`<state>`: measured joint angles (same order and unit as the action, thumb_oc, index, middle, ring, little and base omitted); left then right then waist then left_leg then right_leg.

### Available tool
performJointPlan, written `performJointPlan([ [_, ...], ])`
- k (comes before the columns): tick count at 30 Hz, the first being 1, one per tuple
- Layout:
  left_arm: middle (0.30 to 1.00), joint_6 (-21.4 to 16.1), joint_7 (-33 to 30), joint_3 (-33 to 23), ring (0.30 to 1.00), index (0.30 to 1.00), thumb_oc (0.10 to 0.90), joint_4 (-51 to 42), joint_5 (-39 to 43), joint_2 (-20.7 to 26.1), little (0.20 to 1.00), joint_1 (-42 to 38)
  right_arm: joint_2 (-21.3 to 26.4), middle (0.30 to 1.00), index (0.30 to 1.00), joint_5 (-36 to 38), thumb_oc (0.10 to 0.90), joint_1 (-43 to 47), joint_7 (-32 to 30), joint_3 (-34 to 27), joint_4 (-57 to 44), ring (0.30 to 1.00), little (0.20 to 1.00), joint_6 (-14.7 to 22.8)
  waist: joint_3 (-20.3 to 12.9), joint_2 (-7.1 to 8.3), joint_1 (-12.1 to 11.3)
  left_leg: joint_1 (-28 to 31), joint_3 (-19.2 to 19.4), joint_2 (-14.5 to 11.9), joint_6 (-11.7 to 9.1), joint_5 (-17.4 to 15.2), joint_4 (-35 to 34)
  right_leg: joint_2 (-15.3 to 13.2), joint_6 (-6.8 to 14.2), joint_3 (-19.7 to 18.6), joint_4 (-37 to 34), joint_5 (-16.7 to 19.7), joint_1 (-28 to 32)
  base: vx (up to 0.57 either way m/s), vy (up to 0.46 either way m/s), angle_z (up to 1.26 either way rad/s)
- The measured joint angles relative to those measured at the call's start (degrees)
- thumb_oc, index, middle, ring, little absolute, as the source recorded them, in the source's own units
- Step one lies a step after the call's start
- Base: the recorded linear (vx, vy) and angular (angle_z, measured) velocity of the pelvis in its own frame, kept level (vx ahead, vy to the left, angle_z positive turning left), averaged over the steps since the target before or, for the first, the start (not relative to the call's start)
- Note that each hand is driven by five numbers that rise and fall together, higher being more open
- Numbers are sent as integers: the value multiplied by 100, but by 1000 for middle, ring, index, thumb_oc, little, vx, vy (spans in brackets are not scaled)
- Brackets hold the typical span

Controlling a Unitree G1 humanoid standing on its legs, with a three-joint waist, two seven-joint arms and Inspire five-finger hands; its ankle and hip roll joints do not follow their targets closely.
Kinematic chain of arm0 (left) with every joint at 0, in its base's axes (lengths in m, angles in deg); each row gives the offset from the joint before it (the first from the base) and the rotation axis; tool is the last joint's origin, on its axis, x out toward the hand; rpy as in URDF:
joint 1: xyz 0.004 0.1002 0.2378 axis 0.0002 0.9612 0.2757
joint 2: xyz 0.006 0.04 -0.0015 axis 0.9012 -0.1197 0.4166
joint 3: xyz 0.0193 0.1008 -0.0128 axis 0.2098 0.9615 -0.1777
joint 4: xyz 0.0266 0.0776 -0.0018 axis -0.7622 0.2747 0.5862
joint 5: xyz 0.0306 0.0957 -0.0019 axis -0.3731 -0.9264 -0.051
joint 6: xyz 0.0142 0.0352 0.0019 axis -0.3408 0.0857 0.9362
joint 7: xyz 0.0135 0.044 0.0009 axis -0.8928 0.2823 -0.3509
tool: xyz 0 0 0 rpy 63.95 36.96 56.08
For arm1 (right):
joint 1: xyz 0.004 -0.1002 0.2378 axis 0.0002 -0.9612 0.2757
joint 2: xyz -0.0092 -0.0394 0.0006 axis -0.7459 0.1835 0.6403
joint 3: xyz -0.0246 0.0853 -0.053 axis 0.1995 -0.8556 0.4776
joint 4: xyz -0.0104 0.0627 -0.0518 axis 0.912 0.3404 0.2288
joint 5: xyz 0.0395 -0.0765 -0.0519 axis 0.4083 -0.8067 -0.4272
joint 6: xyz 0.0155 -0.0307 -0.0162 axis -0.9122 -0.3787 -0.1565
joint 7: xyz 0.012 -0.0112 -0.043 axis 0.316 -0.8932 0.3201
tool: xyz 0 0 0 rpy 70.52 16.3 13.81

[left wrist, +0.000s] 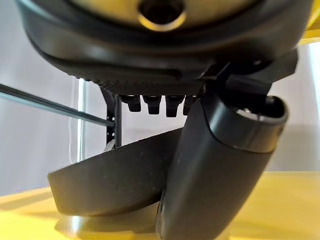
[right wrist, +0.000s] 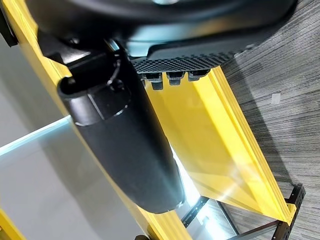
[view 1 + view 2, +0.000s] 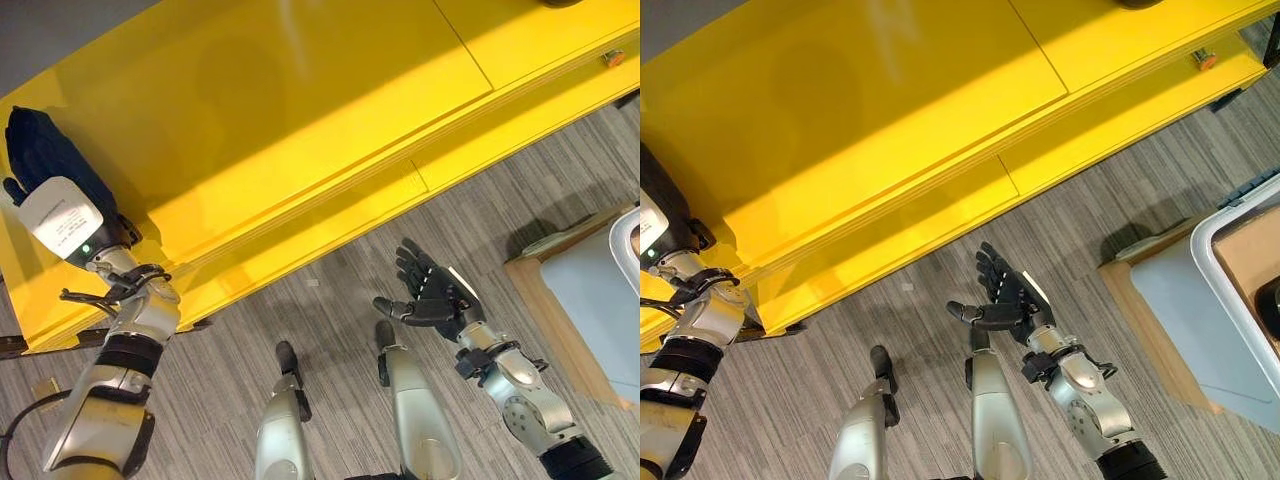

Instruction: Move parts from the plastic box to the shelf.

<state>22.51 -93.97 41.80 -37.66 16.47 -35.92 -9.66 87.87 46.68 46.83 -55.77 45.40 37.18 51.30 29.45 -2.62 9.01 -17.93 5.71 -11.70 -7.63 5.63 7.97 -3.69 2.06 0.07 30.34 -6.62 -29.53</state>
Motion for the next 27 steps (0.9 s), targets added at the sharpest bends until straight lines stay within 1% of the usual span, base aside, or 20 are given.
performJointPlan([
  [4, 1000, 18, 151, 47, 1000, 1000, 900, 114, -171, 161, 1000, -19, 32, 1000, 1000, 1, 900, -11, 5, -1, 0, 1000, 1000, 0, 0, -1, 44, 12, 31, 3, -12, 8, -4, 5, -1, -32, 1, 2, -13, -7, 22, -3],
  [13, 1000, 105, 243, 49, 1000, 1000, 900, 116, -180, 179, 1000, -15, 61, 1000, 1000, 0, 900, -13, 18, 2, 0, 1000, 1000, 0, 2, -4, 35, 16, 32, 8, -36, 23, -5, 3, 1, -36, 12, 1, -17, 0, 0, 0],
  [17, 1000, 208, 348, 50, 1000, 1000, 900, 121, -380, 186, 1000, -9, 68, 1000, 1000, 1, 900, -14, 18, 2, 0, 1000, 1000, -1, 2, -5, 31, 28, 31, 10, -38, 26, -5, 1, 3, -36, 15, -1, -6, 0, 0, 0],
  [27, 1000, 354, 453, 113, 1000, 1000, 900, 171, -587, 318, 1000, -5, 71, 1000, 1000, 1, 900, -13, 13, 6, -1, 1000, 1000, -4, 6, -15, 22, 47, 31, 22, -46, 33, -4, -10, 6, -41, 36, -4, -5, 0, 0, 0],
])
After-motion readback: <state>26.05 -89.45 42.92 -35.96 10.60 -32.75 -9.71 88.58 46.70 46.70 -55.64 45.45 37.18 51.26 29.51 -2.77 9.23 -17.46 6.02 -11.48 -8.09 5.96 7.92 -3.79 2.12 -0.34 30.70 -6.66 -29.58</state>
